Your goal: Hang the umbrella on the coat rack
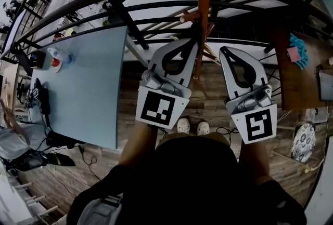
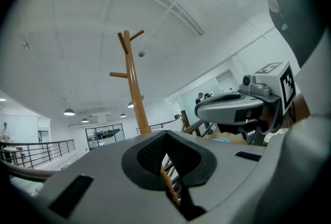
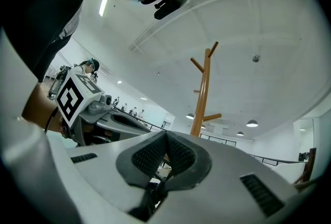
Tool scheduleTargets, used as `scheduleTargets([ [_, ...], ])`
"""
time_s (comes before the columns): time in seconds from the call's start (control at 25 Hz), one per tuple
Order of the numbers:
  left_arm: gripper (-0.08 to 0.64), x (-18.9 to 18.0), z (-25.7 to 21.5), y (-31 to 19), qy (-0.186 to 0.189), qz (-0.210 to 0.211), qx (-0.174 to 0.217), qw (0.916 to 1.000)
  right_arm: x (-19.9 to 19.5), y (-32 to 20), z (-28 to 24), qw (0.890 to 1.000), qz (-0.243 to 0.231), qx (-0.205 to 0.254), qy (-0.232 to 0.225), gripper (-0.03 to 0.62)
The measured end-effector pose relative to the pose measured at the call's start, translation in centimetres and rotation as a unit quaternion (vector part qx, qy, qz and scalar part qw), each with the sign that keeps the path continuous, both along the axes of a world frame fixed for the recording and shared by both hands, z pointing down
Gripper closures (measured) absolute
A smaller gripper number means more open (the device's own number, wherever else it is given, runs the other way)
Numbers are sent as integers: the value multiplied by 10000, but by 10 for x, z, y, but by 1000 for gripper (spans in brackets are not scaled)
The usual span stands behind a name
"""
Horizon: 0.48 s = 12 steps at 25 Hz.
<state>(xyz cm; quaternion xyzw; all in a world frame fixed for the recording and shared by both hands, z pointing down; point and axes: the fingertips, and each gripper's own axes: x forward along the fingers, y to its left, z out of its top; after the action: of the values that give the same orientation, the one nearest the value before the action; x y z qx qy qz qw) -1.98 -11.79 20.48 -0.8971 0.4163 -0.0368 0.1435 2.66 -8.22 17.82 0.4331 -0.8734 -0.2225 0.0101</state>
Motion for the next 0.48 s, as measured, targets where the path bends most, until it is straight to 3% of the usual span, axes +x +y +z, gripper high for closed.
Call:
scheduleTargets([
  [0.48,548,1,0,-1,12,112,18,9999,-3,-3,3,10000,30,-44,46,563],
])
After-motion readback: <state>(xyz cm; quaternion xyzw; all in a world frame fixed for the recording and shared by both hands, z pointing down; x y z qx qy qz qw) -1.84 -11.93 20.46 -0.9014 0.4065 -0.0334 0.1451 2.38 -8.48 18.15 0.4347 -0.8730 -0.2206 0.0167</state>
